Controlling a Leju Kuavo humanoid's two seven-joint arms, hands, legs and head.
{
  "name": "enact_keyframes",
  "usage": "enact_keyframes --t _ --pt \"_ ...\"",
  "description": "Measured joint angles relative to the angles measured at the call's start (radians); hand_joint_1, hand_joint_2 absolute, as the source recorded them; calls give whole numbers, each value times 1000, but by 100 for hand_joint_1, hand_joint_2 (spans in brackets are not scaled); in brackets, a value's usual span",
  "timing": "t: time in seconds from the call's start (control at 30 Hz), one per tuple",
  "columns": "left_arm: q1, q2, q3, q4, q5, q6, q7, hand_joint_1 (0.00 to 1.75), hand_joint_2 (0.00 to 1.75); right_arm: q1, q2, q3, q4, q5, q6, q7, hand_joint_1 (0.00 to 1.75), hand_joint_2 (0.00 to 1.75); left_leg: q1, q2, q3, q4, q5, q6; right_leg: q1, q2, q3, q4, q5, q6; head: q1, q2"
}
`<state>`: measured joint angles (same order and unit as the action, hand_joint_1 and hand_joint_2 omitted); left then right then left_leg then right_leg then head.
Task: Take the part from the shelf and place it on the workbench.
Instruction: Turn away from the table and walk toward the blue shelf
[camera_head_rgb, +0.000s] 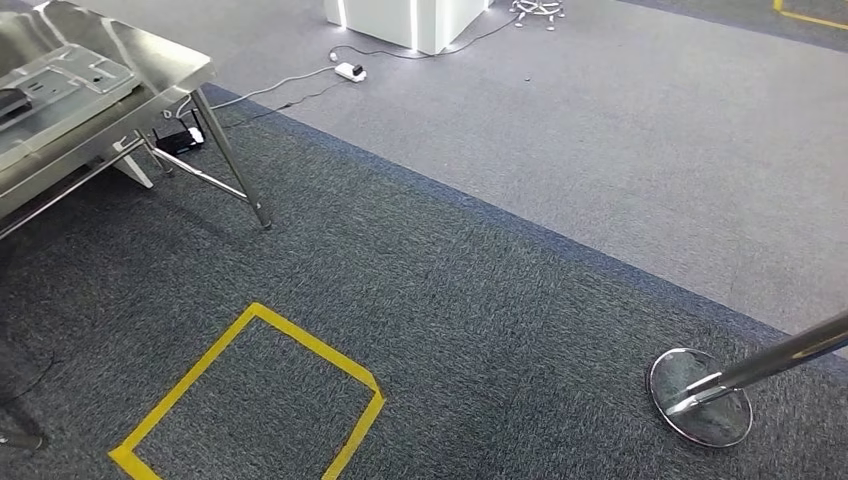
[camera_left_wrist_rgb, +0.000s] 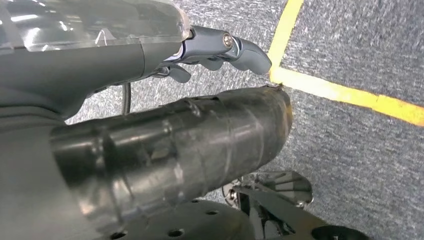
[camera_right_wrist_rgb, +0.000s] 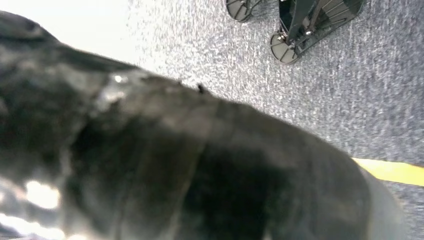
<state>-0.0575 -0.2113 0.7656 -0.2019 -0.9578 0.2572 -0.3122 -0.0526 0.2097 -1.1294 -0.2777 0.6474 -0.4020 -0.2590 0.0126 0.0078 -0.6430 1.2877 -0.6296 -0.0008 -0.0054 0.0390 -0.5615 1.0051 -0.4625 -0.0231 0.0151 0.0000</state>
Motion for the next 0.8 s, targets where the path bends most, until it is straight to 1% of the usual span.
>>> enact_keyframes --t 0.03,0.07,0.1,0.13,0.17,0.2,0.23,0.27,0.3,0.33,0.37,0.4,0.43,0.47,0.5,0.53,0.57,0.6,0.63,0.67,0.7,0.73,0.77,0.8 --pt "0 0 0 0 0 0 0 0 0 0 0 0 0 1 0 1 0 0 1 -4 25 -57 39 1 0 13 0 3 0 1 0 0" --pt "0 0 0 0 -1 0 0 0 0 0 0 0 0 1 1 1 0 0 3 -21 57 -133 77 4 -1 24 0 6 -2 3 0 0" --pt "0 0 0 0 -2 0 0 0 0 -1 0 0 0 2 1 2 0 0 3 -38 85 -200 105 7 0 35 -3 12 -3 8 0 0" --pt "-1 0 0 0 -2 0 -1 0 0 -2 0 0 0 3 1 2 0 0 2 -52 104 -245 121 11 0 44 -6 16 -4 14 0 0" --pt "-2 1 0 0 -3 0 -1 0 0 -2 0 0 0 3 1 2 0 0 1 -62 110 -264 123 16 0 51 -10 18 -4 20 0 0" --pt "-3 1 0 0 -3 0 -1 0 0 -1 0 0 0 4 1 2 0 0 -2 -58 110 -266 123 20 0 58 -12 18 -2 28 0 0" --pt "-4 1 0 0 -3 0 -1 0 0 0 0 0 0 4 1 2 0 0 -1 -49 111 -269 127 27 -1 65 -14 16 0 35 0 0" --pt "-5 2 1 0 -3 0 -2 0 0 2 0 0 0 4 1 2 0 0 -1 -40 114 -275 132 35 -1 62 -16 20 -3 40 0 0" --pt "-5 2 1 0 -3 0 -2 0 0 2 0 0 0 4 1 2 0 0 1 -29 116 -281 137 43 -1 48 -25 37 -15 44 1 0" --pt "-5 2 1 0 -3 0 -2 0 0 1 0 0 0 4 1 2 0 0 2 -18 116 -287 141 50 0 28 -42 74 -39 47 2 0" --pt "-4 2 1 0 -4 -1 -3 0 0 0 0 0 0 4 1 2 0 0 1 -7 116 -288 143 54 -1 3 -69 131 -73 50 3 0" --pt "-3 2 1 0 -4 -1 -3 0 0 -1 0 0 0 5 2 2 0 0 -1 5 115 -289 143 56 -2 -15 -102 200 -108 53 4 0" --pt "-2 2 1 0 -4 -2 -3 0 0 -2 0 0 0 5 2 2 0 0 -2 17 114 -288 143 57 -4 -25 -132 262 -133 56 3 0" --pt "-1 3 1 0 -4 -2 -4 0 0 -1 0 0 0 6 2 2 0 0 -3 29 113 -288 142 57 -6 -30 -149 299 -141 59 3 0" --pt "-1 3 1 0 -4 -2 -4 0 0 -1 0 0 0 7 2 2 0 0 -4 40 113 -288 141 57 -8 -34 -146 296 -129 60 3 0" --pt "-2 3 1 0 -4 -3 -4 0 0 0 0 0 0 8 2 2 0 0 -4 50 115 -287 139 55 -9 -40 -122 252 -100 60 3 0" --pt "-3 3 1 0 -5 -3 -5 0 0 0 0 0 0 8 2 3 0 0 -4 58 117 -286 136 53 -9 -54 -81 179 -64 58 3 0" --pt "-3 3 1 0 -5 -4 -5 0 0 0 0 0 0 9 2 3 0 0 -6 66 120 -284 133 49 -7 -71 -42 106 -37 54 3 0" --pt "-4 3 1 0 -6 -4 -6 0 0 -1 0 0 0 11 2 3 0 0 -8 74 123 -283 129 44 -3 -84 -13 50 -20 49 3 0" --pt "-4 3 1 0 -6 -5 -6 0 0 -2 -1 0 0 13 3 3 0 0 -9 81 125 -282 126 38 0 -91 1 20 -13 43 3 0" --pt "-5 3 1 0 -6 -5 -7 0 0 -2 -1 0 0 15 3 3 0 0 -10 87 127 -282 124 32 4 -88 2 14 -15 37 3 0" --pt "-7 3 1 0 -7 -5 -7 0 0 -2 -1 0 0 17 3 3 0 0 -10 95 130 -284 123 27 4 -78 0 11 -13 32 3 0" --pt "-8 4 1 0 -7 -6 -8 0 0 -1 -1 0 0 18 3 3 0 0 -9 94 132 -282 120 21 2 -69 1 8 -11 26 3 0" --pt "-9 4 1 0 -7 -6 -9 0 0 0 -1 0 0 20 3 3 0 0 -7 79 129 -270 109 16 0 -60 2 4 -7 19 3 0"
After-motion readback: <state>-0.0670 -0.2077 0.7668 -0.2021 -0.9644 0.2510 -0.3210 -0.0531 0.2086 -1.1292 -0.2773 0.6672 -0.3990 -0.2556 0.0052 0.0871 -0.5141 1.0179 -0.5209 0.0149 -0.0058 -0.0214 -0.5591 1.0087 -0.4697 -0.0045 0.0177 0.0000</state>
